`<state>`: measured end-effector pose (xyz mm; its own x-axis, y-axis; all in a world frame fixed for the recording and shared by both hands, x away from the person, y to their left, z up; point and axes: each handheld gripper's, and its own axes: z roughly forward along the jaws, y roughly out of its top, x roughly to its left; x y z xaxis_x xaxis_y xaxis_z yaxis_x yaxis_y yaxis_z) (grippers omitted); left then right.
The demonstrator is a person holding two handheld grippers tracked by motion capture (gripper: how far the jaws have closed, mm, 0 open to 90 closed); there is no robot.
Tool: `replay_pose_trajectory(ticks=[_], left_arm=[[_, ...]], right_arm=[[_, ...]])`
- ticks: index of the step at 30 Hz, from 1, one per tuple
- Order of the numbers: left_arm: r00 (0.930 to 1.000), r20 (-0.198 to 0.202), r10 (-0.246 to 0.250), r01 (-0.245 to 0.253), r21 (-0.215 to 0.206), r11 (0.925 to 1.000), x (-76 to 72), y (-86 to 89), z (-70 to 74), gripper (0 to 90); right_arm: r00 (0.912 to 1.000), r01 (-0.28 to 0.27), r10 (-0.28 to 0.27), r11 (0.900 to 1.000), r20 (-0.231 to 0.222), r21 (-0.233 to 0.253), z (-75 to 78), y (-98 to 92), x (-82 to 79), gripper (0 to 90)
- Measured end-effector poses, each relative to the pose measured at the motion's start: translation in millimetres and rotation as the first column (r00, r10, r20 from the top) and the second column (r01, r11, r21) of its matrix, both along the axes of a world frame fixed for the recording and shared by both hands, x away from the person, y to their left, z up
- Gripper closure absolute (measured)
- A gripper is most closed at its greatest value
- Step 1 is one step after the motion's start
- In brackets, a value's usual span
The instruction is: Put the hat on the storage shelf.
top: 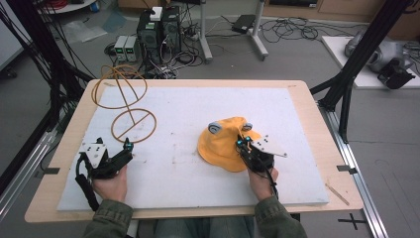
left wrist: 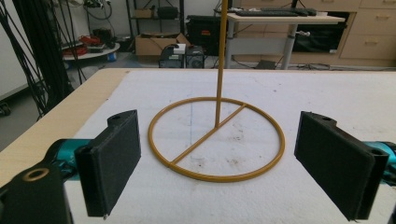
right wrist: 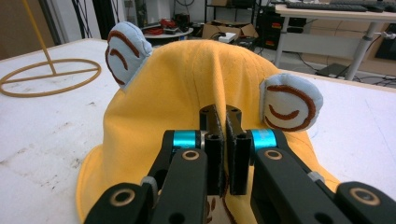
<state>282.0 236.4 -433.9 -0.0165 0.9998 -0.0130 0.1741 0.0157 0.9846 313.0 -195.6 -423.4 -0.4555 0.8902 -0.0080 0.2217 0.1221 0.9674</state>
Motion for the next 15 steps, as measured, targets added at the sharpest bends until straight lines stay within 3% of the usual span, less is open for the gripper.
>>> replay_pose_trajectory(ticks=[12,15], left_arm=[[1.0,-0.001,0.0,0.0,0.0,1.0,0.3,-0.8,-0.2,14.9],[1.0,0.0,0.001,-0.001,-0.001,1.0,0.7,-0.6,-0.3,15.0]], right_arm=[[0.9999,-0.012,0.012,1.0,0.009,0.018,2.8,0.7,-1.7,88.9],[0.9992,-0.017,0.017,1.0,0.037,0.021,8.1,0.9,-2.3,88.9]])
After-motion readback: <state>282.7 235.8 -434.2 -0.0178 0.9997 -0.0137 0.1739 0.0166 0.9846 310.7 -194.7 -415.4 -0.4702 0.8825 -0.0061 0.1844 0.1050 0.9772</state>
